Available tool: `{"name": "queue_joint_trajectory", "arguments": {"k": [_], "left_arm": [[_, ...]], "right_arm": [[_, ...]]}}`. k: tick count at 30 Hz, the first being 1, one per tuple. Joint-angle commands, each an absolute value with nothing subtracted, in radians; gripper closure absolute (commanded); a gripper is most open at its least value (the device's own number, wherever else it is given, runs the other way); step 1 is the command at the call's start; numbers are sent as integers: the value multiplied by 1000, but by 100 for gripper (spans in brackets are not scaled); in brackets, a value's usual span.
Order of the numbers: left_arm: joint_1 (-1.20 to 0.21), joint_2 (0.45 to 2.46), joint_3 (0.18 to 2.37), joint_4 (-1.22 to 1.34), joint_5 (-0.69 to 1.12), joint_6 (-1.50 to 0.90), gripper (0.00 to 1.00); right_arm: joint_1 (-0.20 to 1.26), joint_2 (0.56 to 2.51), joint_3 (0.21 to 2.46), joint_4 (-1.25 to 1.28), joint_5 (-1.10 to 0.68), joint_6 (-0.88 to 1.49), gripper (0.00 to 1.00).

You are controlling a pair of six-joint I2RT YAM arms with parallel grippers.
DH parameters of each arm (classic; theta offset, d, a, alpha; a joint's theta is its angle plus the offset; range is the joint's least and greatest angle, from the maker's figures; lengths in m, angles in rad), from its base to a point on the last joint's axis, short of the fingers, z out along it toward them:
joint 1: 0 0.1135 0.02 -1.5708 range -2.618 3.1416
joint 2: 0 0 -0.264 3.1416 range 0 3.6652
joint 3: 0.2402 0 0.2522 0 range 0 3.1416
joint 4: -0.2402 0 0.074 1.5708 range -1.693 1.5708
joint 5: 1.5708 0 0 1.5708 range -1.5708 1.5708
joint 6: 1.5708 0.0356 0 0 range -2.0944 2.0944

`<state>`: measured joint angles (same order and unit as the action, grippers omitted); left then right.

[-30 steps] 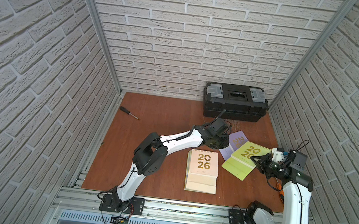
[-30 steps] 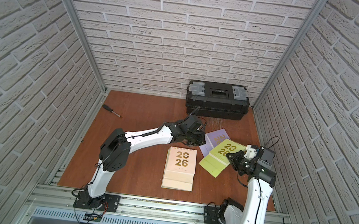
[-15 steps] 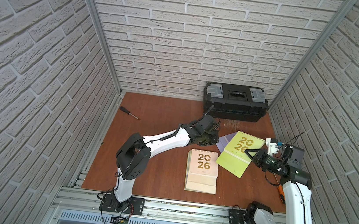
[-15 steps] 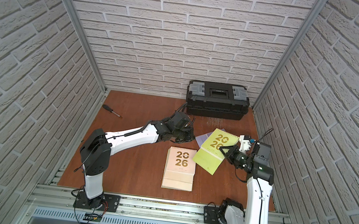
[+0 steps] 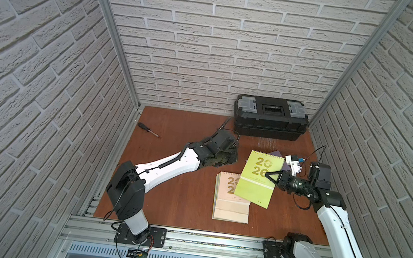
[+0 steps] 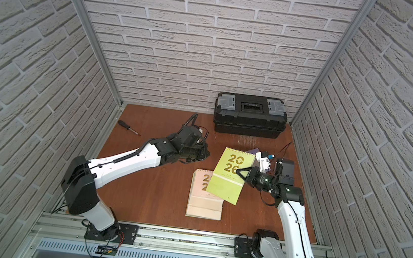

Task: Stack the calendars
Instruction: Place the calendar at the calendar.

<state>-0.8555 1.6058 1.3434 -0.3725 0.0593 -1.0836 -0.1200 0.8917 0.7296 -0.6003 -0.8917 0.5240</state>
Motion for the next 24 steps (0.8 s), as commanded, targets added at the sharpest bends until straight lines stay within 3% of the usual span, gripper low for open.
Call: {"name": "queue_joint_trajectory", "arguments": {"k": [1,24], "left_arm": [[-841,1541,1292,-413,11,-1064,100],[-849,1406,1031,-441,-63,-1127,100]], "right_arm": [[-78,891,710,-474,-968,538,97],[101,911,500,-189,-1032,601,97]]}}
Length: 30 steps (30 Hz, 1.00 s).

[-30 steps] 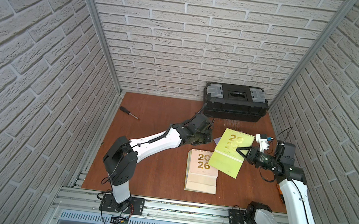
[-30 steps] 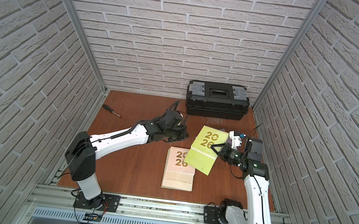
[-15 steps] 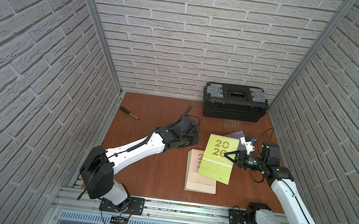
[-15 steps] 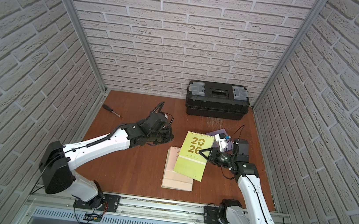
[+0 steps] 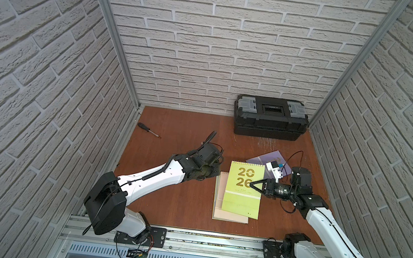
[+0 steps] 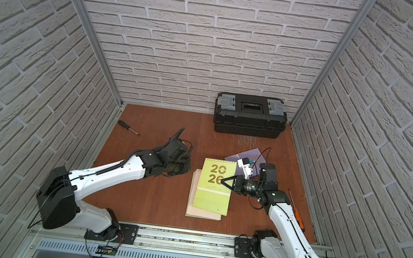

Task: Stack the calendars
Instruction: Place the calendar at the calendar.

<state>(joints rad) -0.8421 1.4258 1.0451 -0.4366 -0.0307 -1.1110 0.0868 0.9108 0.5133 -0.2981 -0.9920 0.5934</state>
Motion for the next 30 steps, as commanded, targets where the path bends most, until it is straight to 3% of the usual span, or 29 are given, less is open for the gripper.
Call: {"name": "queue_joint_trajectory", "arguments": {"k": [1,30], "left_arm": [[-852,1410,1028,-447,-67,-1126,100],[-871,1501,918,-366,-33,-1171,100]], "right_arm": [[109,915,492,-176,-1028,605,97],[200,1118,422,38,-994,621,97]]}}
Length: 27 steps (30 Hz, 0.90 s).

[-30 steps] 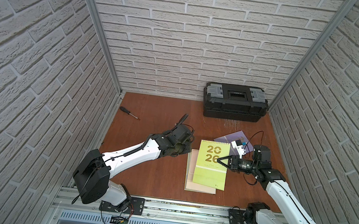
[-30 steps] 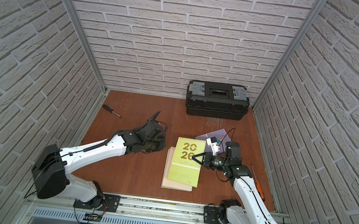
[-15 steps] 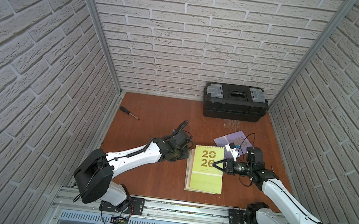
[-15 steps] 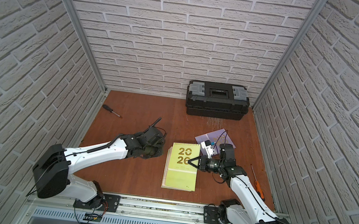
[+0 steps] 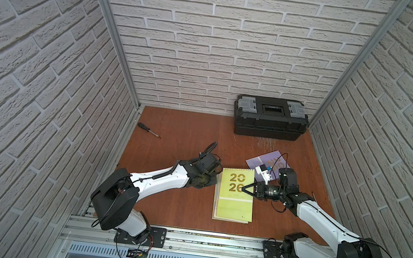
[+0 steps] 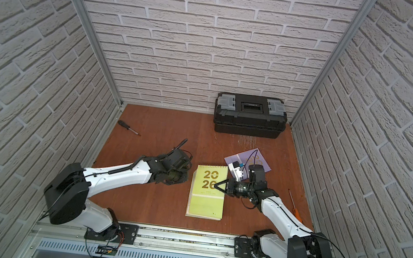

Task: Stack the calendars
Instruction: Place the calendar at the calendar.

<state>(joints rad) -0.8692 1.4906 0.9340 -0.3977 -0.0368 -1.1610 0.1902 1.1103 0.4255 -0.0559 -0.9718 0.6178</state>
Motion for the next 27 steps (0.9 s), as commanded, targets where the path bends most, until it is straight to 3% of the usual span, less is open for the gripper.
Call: {"name": "queue_joint_trajectory", "arguments": {"k": [1,27], "left_arm": [[-870,1503,917,-363,-31,-1171,100],[-863,1548,907,-332,-7,-1171,100]], "right_arm": [[200,1125,419,42,-995,619,97],[221,1238,396,107,-958,633,94]]}}
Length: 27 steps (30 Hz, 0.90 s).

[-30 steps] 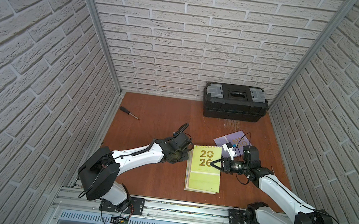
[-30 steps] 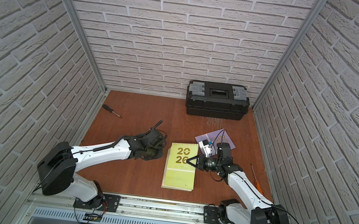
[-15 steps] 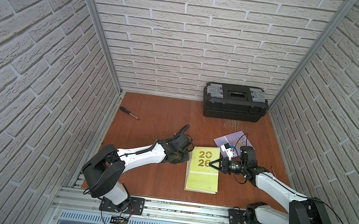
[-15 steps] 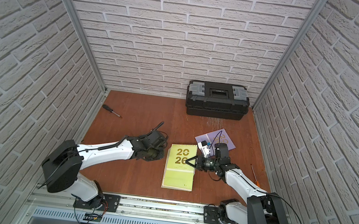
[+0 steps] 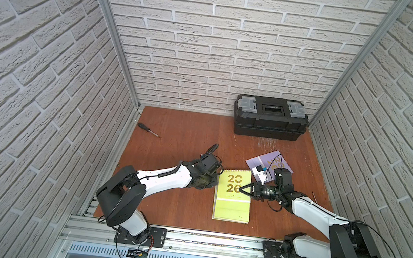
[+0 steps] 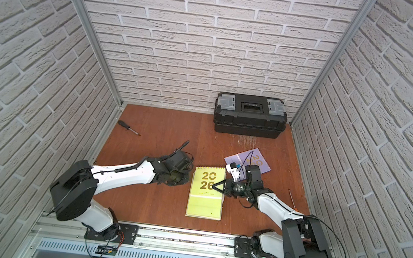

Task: Stack the calendars
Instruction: Place the calendar at the calendar.

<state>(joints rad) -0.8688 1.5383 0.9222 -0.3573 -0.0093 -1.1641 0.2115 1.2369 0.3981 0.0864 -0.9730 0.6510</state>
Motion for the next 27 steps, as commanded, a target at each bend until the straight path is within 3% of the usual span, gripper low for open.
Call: {"name": "queue_joint_trajectory", "arguments": {"k": [1,8,15,27], "left_arm": [[-861,1549,908,-333,-7,-1173,100],[-859,1554,907,-329,-3,-1171,100],[-858,1551,902,-329,-1,-1170,100],[-860,1545,897,-327,11,-1179,100]], "right_arm": [[221,1238,399,95,-952,629,93],[221,1243,413,38,-934,600,75],[221,1243,429,1,-919,585,64],[218,1217,491,-167,-819,530,57]]}}
